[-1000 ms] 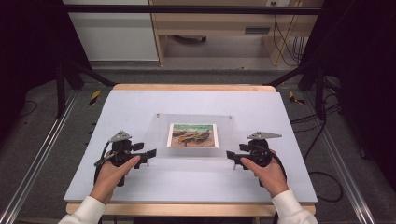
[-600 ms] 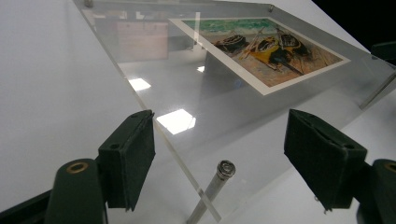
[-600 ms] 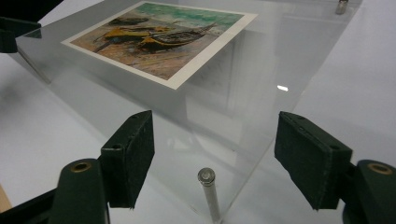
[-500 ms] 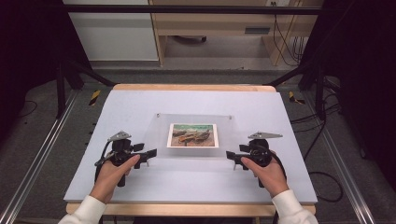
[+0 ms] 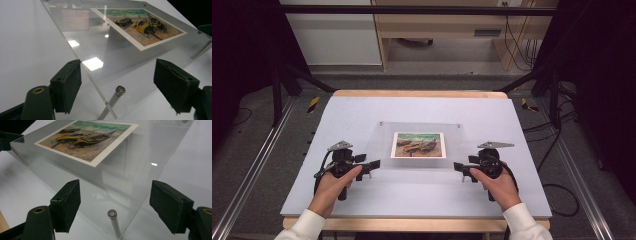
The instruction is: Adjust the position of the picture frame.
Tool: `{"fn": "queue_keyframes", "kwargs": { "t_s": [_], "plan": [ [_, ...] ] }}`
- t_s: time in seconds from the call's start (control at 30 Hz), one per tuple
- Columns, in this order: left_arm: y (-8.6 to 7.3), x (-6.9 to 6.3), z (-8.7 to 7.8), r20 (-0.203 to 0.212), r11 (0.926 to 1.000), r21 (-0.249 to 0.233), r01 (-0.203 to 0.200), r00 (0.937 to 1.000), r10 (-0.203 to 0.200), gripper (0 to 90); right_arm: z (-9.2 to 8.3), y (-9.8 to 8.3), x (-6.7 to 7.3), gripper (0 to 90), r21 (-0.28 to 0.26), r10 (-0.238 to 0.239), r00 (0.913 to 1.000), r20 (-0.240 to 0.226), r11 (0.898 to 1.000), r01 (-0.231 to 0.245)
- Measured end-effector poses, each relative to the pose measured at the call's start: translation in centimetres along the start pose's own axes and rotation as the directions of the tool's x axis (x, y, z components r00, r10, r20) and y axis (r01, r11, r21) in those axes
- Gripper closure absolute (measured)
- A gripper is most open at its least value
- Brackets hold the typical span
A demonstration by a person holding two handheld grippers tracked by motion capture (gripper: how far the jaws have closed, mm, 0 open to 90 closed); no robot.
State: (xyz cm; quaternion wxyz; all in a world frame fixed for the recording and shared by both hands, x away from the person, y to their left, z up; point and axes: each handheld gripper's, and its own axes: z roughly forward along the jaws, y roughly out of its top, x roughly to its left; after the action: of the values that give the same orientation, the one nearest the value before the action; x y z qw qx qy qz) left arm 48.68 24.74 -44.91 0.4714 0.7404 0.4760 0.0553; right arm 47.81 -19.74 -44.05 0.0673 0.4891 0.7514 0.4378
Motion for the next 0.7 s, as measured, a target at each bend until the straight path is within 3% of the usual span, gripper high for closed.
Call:
{"fn": "queue_keyframes", "kwargs": {
  "t_s": [0.7],
  "plan": [
    [-0.01, 0.09, 0.28, 0.002, 0.9999, 0.001, 0.016, 0.9999, -0.016, 19.4, 0.32, 0.04, 0.02, 21.6, 0.003, 0.018, 0.9998, 0.001, 1.000, -0.018]
  ]
}}
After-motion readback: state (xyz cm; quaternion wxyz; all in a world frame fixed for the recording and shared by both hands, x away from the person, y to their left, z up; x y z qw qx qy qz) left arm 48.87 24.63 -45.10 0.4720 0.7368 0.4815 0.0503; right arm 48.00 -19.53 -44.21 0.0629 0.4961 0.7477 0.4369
